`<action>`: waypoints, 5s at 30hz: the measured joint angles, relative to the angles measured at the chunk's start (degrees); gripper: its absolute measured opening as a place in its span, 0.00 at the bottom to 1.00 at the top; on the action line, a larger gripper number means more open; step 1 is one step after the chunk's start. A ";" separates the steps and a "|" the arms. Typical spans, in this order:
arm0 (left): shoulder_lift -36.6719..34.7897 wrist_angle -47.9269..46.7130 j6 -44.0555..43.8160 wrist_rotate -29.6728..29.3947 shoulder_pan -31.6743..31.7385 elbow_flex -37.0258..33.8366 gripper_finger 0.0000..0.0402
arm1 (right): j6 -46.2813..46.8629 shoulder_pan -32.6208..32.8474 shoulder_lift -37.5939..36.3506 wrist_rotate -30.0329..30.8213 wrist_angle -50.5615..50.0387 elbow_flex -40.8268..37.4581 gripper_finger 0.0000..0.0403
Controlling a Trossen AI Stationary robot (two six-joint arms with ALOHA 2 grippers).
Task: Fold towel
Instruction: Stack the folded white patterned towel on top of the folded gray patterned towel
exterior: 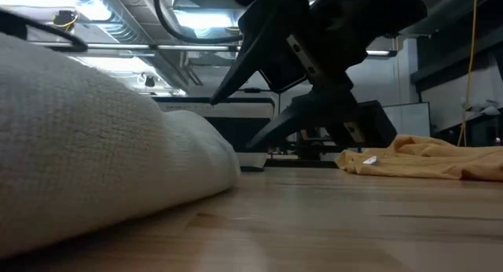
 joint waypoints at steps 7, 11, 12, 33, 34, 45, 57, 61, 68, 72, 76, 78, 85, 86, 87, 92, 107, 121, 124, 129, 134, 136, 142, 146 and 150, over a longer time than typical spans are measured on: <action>2.33 6.13 -3.49 -2.48 0.50 0.00 0.51 | 0.06 0.00 1.01 3.24 -0.19 0.02 0.45; 2.45 8.06 -3.80 -4.78 0.77 0.00 0.51 | 0.06 0.00 1.70 4.94 0.12 0.04 0.45; 2.45 7.97 -3.85 -5.63 0.86 0.00 0.51 | 0.06 0.00 1.87 5.16 0.18 0.04 0.45; 12.14 23.35 -10.62 -8.22 5.49 0.17 0.51 | 0.20 -0.02 3.51 9.45 2.57 -0.02 0.45; 12.90 23.77 -10.66 -7.74 5.47 0.20 0.51 | 0.20 -0.02 3.86 9.45 3.07 -0.02 0.45; 14.23 23.99 -8.22 -6.02 6.19 0.15 0.49 | 0.18 -0.02 8.03 6.26 16.07 0.31 0.45; 14.20 26.71 -2.97 -5.70 5.46 0.13 0.05 | -4.43 0.02 10.40 2.80 20.09 2.99 0.06; 12.82 26.27 -0.31 -6.75 4.39 0.02 0.03 | -6.44 0.04 10.42 2.80 21.36 2.98 0.07; 6.90 20.62 1.53 -12.65 3.00 -0.06 0.01 | -10.99 0.04 10.45 4.82 30.17 2.99 0.05; 0.98 11.17 1.42 -14.78 2.79 -0.05 0.01 | -10.95 -0.11 10.42 8.18 29.58 3.85 0.05; -6.83 -0.83 1.10 -16.15 3.18 0.00 0.01 | -10.93 -0.57 10.42 12.31 29.78 4.93 0.06; -10.94 -6.91 0.54 -16.39 3.24 0.00 0.01 | -10.93 -1.01 10.42 14.88 29.57 5.54 0.05; -22.65 -21.45 -1.56 -16.49 4.67 0.04 0.00 | -11.13 -3.91 10.42 17.42 29.29 9.27 0.06; -24.04 -23.09 -1.50 -16.49 5.06 0.04 0.00 | -11.48 -4.40 10.42 17.57 28.97 9.94 0.06; -25.25 -24.52 -1.35 -16.51 5.55 0.04 0.00 | -11.90 -4.96 10.40 18.11 28.21 10.63 0.06; -30.83 -32.27 -0.69 -16.46 7.96 0.04 0.00 | -12.61 -7.63 10.64 19.95 24.25 13.29 0.05; -41.22 -38.29 2.55 -13.91 12.70 0.15 0.00 | -13.89 -9.42 11.34 19.79 23.42 19.25 0.07; -25.52 -23.73 1.02 -6.31 10.68 0.15 0.01 | -16.61 -9.79 11.28 11.71 7.22 19.80 0.07; -20.71 -18.67 0.87 -3.61 10.27 0.15 0.02 | -16.99 -10.15 11.28 10.38 5.60 19.80 0.07; -14.25 -12.40 0.64 -2.72 9.90 0.15 0.02 | -17.12 -11.19 11.28 9.19 2.64 19.80 0.07; -10.65 -12.23 1.36 -2.68 9.95 0.15 0.07 | -17.13 -11.67 11.28 7.13 1.93 19.80 0.08; -10.15 -12.18 3.72 -2.45 9.95 0.15 0.11 | -18.41 -11.69 11.28 5.25 2.11 19.80 0.10; -10.12 -12.15 5.65 -1.90 9.95 0.15 0.27 | -21.58 -11.69 11.28 0.42 2.42 19.80 0.25; -10.12 -12.16 2.88 1.03 10.24 0.15 0.38 | -21.68 -11.70 11.28 -1.48 2.53 19.80 0.37; -10.94 -12.29 1.06 1.65 10.37 0.15 0.41 | -21.50 -12.46 11.28 -5.56 2.53 19.80 0.45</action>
